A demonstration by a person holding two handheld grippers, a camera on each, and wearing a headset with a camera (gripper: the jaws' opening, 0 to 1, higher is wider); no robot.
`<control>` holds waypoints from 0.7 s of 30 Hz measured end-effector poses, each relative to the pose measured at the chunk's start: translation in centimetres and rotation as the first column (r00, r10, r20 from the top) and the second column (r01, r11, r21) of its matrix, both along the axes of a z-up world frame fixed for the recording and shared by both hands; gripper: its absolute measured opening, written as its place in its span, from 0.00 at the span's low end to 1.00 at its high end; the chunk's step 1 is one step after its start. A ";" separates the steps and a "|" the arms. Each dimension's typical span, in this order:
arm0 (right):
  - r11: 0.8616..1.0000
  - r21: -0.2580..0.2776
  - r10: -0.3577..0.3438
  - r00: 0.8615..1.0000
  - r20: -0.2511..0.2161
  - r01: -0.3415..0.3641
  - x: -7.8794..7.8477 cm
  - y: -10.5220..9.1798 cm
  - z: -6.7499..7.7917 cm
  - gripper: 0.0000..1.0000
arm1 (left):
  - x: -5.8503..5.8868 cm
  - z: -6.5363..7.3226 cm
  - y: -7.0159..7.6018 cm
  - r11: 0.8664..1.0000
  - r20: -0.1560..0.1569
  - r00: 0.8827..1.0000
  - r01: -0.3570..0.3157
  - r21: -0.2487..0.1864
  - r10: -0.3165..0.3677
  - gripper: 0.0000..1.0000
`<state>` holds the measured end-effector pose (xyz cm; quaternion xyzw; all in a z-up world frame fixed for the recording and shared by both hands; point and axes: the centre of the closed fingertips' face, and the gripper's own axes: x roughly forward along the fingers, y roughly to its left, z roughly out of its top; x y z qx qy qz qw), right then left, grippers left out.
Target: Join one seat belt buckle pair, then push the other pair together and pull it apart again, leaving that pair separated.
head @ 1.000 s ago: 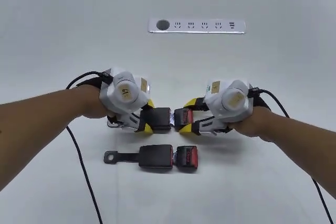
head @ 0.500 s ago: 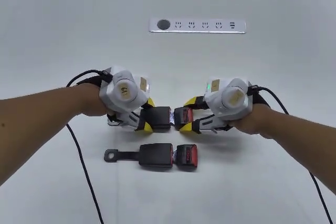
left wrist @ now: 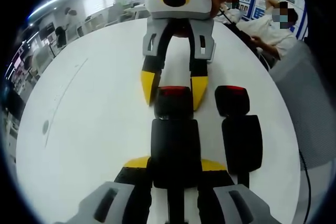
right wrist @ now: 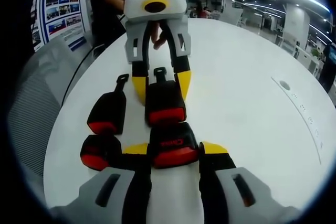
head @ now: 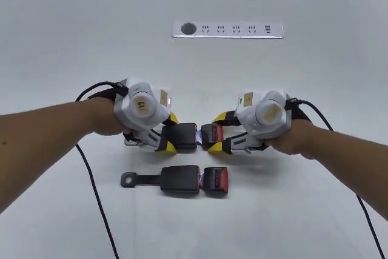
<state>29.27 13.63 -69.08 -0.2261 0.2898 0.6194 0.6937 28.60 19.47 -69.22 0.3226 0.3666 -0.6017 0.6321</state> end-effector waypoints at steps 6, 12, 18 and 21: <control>1.000 -0.005 -0.006 1.000 0.000 0.006 0.0 -0.3 0.0 0.34 | 0.1 0.0 0.1 1.000 -0.001 1.000 -0.006 -0.001 0.006 0.33; 1.000 -0.007 -0.019 1.000 -0.012 0.019 0.2 -1.6 0.0 0.34 | 0.0 0.1 0.0 1.000 -0.001 1.000 -0.014 -0.007 0.014 0.33; 1.000 -0.008 -0.017 1.000 -0.006 0.017 -0.1 -1.5 0.0 0.34 | -0.1 0.1 0.1 1.000 -0.001 1.000 -0.017 -0.007 0.017 0.33; 1.000 -0.008 -0.019 1.000 -0.007 0.019 -0.1 -2.0 0.0 0.34 | -0.2 0.2 0.0 1.000 -0.002 1.000 -0.017 -0.010 0.017 0.34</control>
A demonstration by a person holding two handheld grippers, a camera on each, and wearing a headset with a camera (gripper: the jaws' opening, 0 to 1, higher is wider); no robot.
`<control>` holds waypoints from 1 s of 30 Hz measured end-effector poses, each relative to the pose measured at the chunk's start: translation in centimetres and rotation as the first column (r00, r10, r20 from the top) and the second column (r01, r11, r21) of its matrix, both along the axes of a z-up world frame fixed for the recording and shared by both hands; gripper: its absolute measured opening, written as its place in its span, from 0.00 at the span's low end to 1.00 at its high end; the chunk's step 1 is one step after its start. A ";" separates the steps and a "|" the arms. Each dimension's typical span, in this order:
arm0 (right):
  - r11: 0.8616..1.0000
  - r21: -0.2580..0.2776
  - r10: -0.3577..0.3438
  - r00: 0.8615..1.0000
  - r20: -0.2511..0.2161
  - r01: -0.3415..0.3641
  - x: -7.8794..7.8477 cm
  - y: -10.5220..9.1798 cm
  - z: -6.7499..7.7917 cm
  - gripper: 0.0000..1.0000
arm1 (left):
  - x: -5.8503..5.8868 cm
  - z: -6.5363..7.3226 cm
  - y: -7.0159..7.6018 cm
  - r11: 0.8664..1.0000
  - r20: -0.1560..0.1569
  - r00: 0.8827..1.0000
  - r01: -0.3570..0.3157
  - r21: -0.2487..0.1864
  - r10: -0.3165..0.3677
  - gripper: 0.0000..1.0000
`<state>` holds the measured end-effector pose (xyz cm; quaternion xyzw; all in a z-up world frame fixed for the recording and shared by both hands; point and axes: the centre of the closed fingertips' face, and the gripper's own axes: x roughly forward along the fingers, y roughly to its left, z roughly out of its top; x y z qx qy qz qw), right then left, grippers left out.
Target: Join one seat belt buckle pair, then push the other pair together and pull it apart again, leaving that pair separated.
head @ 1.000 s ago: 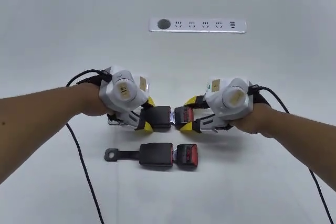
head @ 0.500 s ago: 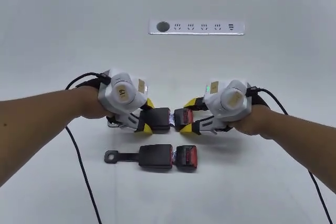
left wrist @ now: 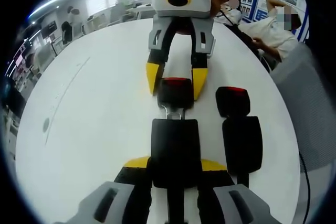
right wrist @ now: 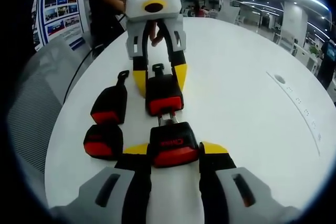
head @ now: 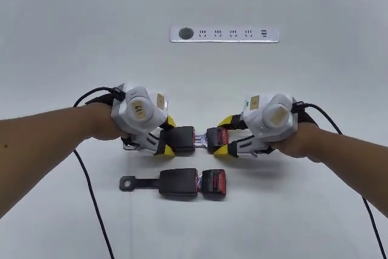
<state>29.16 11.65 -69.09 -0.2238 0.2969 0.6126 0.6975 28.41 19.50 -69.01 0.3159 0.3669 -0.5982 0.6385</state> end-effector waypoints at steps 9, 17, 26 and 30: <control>1.000 -0.001 -0.009 1.000 -0.001 0.009 0.1 -2.1 -0.3 0.34 | 0.0 0.1 0.1 1.000 -0.001 1.000 -0.004 -0.003 0.004 0.34; 1.000 0.000 -0.029 1.000 -0.001 0.029 -0.3 -4.3 -0.4 0.34 | 0.1 0.0 0.2 1.000 -0.002 1.000 -0.005 -0.009 0.005 0.34; 0.999 0.000 -0.036 0.999 0.005 0.036 -0.2 -6.0 -0.8 0.34 | 0.1 0.0 0.2 1.000 -0.004 1.000 -0.006 -0.009 0.006 0.34; 0.999 -0.007 -0.034 0.999 0.009 0.034 -0.3 -6.8 -0.9 0.34 | 0.0 0.0 0.2 1.000 -0.004 1.000 -0.005 -0.009 0.005 0.34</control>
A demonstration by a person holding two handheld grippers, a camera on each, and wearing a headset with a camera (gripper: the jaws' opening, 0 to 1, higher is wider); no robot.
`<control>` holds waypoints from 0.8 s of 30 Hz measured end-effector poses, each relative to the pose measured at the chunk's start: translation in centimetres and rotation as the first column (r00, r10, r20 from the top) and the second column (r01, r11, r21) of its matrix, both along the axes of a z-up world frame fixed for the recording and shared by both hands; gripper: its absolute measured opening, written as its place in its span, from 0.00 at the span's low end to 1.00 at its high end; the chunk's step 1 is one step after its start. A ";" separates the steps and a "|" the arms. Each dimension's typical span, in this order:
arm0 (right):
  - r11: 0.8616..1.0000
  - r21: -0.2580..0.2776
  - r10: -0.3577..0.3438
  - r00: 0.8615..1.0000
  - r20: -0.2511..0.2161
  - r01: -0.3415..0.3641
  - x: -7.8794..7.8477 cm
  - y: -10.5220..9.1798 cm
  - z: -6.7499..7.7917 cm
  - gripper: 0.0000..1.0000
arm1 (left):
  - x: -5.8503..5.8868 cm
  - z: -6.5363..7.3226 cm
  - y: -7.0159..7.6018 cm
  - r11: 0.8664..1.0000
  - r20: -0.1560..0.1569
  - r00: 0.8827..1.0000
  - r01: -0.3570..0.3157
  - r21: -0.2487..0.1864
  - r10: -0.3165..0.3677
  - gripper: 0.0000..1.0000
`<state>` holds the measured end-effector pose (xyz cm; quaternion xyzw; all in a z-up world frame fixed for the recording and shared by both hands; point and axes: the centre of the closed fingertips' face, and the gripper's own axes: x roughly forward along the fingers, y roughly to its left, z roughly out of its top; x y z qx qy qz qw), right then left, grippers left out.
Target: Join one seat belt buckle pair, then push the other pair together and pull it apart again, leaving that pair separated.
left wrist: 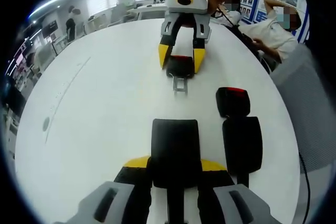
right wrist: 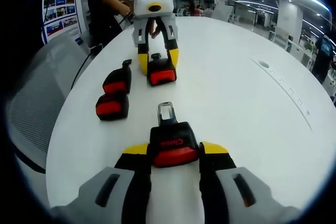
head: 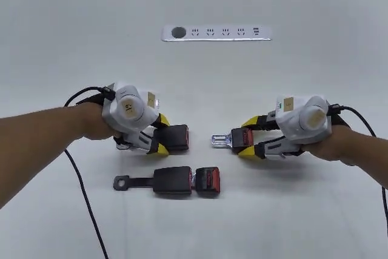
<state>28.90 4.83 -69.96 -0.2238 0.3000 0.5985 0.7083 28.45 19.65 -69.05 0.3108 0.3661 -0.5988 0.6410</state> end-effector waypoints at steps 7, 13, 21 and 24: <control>1.000 -0.010 -0.017 1.000 -0.002 0.017 -0.3 -1.7 0.3 0.34 | 0.0 0.0 0.0 1.000 -0.001 1.000 -0.002 -0.004 0.002 0.34; 1.000 -0.019 -0.018 1.000 -0.001 0.018 -0.4 -2.8 0.3 0.35 | 0.0 0.1 -0.1 1.000 -0.001 1.000 -0.002 -0.004 0.002 0.34; 0.999 -0.027 -0.036 0.999 -0.003 0.036 -0.8 -4.8 0.6 0.35 | -0.1 0.1 -0.1 1.000 -0.001 1.000 -0.002 -0.005 0.002 0.34; 0.999 -0.033 -0.042 0.999 -0.004 0.042 -0.8 -5.3 0.6 0.35 | -0.2 0.2 -0.2 1.000 -0.001 1.000 -0.002 -0.005 0.002 0.34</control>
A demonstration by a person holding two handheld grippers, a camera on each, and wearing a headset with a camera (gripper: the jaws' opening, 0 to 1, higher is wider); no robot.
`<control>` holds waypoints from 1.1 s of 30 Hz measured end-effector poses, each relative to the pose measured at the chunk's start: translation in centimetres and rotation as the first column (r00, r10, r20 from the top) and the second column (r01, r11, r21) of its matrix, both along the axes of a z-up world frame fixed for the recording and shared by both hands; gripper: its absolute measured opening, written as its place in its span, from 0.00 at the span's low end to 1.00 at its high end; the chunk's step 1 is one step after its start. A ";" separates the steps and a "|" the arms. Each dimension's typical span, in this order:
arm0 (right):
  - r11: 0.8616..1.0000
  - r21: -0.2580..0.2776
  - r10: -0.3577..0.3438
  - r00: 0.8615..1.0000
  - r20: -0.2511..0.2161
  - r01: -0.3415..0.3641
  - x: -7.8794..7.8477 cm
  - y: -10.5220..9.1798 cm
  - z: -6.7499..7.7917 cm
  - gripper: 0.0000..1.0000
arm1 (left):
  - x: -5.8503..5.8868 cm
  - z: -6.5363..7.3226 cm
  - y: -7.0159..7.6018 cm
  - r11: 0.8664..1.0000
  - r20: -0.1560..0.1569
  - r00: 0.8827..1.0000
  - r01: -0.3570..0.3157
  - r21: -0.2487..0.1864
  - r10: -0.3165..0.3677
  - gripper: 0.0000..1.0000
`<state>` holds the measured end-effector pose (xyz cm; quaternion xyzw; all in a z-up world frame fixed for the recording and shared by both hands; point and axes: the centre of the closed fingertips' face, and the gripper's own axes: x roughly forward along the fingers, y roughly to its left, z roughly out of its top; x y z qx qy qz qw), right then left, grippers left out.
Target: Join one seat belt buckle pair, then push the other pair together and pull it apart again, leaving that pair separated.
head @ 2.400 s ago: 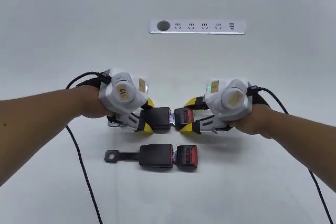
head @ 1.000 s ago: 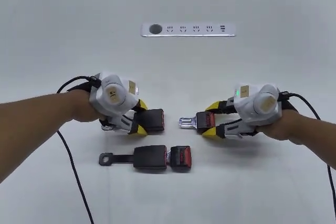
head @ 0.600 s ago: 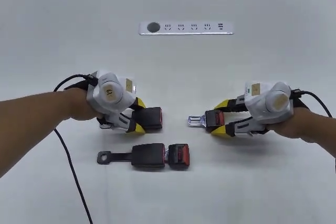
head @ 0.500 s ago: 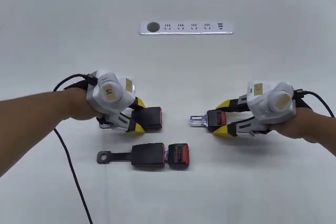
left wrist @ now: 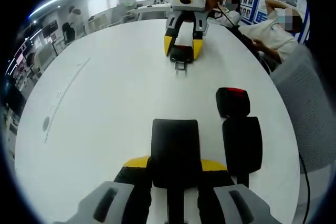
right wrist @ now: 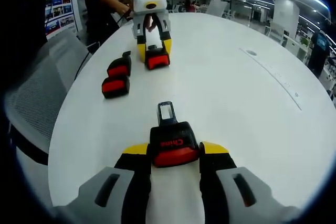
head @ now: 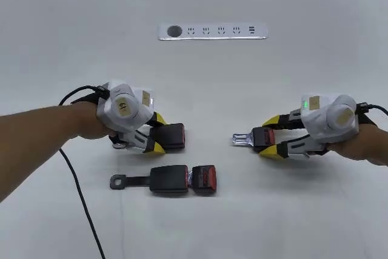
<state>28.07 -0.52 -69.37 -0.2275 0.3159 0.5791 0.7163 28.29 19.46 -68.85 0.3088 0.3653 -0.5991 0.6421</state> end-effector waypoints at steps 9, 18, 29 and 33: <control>1.000 -0.007 -0.020 1.000 -0.010 0.020 0.2 -1.8 0.1 0.35 | -0.2 0.3 -0.1 1.000 -0.003 1.000 -0.003 -0.003 0.003 0.34; 0.999 -0.014 -0.040 0.999 -0.014 0.039 0.2 -1.7 0.3 0.36 | 0.0 0.0 0.1 1.000 -0.006 1.000 -0.011 -0.006 0.011 0.34; 0.976 0.005 -0.219 0.975 0.031 0.218 1.4 -1.8 1.4 0.44 | 0.5 0.7 0.0 0.985 -0.034 0.986 -0.167 -0.050 0.165 0.53; 0.933 0.081 -0.357 0.932 0.060 0.352 2.5 -2.1 3.6 0.61 | 0.9 2.0 -0.2 0.946 -0.066 0.954 -0.299 -0.126 0.293 0.68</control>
